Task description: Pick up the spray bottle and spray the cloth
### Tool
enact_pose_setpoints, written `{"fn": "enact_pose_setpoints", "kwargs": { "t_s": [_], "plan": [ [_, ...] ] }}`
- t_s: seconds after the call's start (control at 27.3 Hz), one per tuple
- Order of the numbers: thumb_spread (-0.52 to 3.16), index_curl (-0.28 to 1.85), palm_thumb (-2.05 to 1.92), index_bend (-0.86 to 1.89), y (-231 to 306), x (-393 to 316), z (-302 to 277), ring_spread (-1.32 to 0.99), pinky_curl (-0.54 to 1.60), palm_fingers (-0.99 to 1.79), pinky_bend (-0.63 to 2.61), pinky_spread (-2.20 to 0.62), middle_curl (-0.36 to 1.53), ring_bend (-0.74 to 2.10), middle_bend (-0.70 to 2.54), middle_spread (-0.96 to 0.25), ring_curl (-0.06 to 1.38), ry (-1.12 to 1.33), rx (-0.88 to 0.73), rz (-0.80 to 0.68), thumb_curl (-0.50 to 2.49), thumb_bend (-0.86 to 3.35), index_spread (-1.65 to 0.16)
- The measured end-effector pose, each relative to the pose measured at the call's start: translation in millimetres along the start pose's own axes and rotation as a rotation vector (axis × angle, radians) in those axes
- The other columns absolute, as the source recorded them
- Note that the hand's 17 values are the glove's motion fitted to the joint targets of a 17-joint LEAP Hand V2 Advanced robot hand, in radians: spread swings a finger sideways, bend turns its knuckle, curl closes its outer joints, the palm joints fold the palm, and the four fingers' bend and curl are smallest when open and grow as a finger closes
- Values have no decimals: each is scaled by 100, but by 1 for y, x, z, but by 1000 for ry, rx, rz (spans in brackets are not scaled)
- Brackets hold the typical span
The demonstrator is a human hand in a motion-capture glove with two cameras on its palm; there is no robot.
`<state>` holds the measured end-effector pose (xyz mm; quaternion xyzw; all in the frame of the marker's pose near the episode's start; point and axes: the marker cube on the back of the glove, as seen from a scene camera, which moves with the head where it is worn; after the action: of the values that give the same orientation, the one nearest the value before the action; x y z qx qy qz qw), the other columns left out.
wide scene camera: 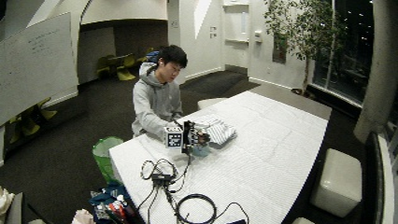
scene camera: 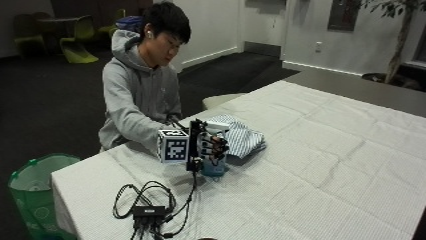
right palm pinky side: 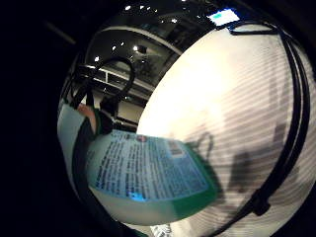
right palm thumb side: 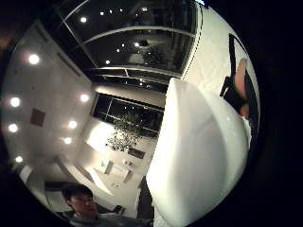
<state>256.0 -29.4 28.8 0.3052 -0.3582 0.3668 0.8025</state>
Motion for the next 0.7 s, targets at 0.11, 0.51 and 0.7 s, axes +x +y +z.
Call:
{"fn": "enact_pose_setpoints", "kwargs": {
  "t_s": [0.11, 0.51, 0.7],
  "plan": [
    [88, 33, 91, 20, -9, -4, 7, -11, 31, 138, 35, -8, 49, 60, 66, -7, 39, -2, -27, 5, 43, 0, -19],
    [73, 43, 92, 33, -27, -37, 36, -14, 36, 145, 41, -22, 50, 62, 64, -7, 41, 101, -396, -31, 50, -3, -19],
    [64, 47, 95, 42, -23, -83, 51, -14, 37, 143, 42, -24, 50, 61, 64, -6, 42, 244, -662, -85, 54, -2, -19]
  ]
}}
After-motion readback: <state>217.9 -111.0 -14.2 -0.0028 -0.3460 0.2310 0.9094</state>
